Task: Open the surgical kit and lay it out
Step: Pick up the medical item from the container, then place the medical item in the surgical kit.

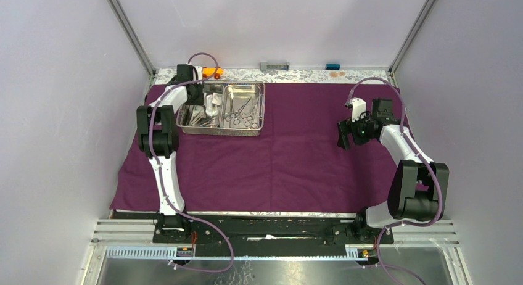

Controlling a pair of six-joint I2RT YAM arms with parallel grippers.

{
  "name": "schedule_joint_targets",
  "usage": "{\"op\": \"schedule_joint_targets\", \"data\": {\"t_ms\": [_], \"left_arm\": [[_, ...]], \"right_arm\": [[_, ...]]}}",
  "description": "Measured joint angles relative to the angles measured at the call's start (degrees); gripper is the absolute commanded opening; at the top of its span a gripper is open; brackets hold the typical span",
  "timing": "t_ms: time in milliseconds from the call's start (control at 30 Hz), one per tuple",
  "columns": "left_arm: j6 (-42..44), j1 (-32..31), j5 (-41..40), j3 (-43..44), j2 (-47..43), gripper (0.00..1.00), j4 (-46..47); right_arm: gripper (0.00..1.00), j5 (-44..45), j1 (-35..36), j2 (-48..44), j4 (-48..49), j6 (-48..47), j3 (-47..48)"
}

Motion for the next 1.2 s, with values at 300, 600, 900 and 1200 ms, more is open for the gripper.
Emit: {"op": "schedule_joint_targets", "data": {"t_ms": [300,600,900,1200], "left_arm": [[0.13,0.00,1.51,-0.13,-1.49,0.01,-2.23],[0.15,0.02,2.54,-1.64,-6.12,0.00,-3.65],[0.20,0.00,4.13,-3.85,-12.70,0.00,-5.99],[1.25,0.00,6.73,-11.37,-27.06,0.00,-7.96]], "right_arm": [[0.93,-0.17,0.00,0.00,-0.04,-0.02,0.00],[0.93,-0.22,0.00,0.00,-0.07,-0.13,0.00],[0.93,-0.70,0.00,0.00,-0.09,-0.28,0.00],[0.93,-1.99,0.00,-0.57,-0.15,-0.28,0.00]]}}
